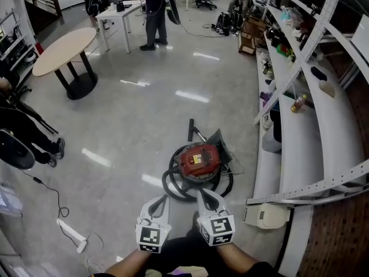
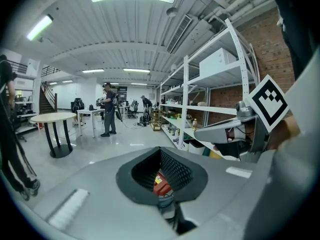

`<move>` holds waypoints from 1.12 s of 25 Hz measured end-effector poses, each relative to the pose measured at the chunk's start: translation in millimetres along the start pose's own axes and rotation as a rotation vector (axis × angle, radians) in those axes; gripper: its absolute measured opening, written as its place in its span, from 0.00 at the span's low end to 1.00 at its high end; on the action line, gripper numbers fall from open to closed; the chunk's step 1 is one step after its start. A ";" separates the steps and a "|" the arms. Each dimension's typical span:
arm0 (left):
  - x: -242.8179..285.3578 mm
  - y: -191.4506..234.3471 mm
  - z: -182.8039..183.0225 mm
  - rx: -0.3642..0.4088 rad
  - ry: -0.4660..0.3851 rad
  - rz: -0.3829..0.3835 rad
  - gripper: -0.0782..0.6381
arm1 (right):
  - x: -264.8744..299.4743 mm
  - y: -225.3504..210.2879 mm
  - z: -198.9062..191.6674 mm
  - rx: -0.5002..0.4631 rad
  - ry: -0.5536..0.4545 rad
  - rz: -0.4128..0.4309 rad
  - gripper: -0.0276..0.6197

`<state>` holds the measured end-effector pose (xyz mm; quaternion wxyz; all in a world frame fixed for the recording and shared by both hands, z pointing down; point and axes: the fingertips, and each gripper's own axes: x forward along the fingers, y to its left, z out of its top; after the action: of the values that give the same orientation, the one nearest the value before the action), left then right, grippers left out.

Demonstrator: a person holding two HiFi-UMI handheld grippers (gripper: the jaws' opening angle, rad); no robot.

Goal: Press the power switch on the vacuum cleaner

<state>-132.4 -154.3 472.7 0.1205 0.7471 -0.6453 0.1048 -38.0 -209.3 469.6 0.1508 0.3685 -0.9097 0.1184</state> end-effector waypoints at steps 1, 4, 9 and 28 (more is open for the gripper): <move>-10.1 1.8 -2.0 0.000 -0.006 -0.012 0.13 | -6.9 11.3 -1.5 0.007 -0.005 -0.008 0.03; -41.0 7.7 -6.5 0.008 -0.031 -0.046 0.13 | -27.5 41.7 -7.5 0.015 -0.017 -0.038 0.03; -80.7 11.7 -12.1 -0.007 -0.050 -0.101 0.13 | -61.1 81.3 -13.0 0.033 -0.035 -0.077 0.03; -154.2 -126.0 0.1 -0.007 -0.144 -0.066 0.13 | -207.3 71.4 -20.1 -0.069 -0.110 -0.010 0.03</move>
<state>-30.2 7.9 418.8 0.0799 0.7730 -0.6278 0.0446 56.9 -21.2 405.9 0.1140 0.3735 -0.9183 0.0656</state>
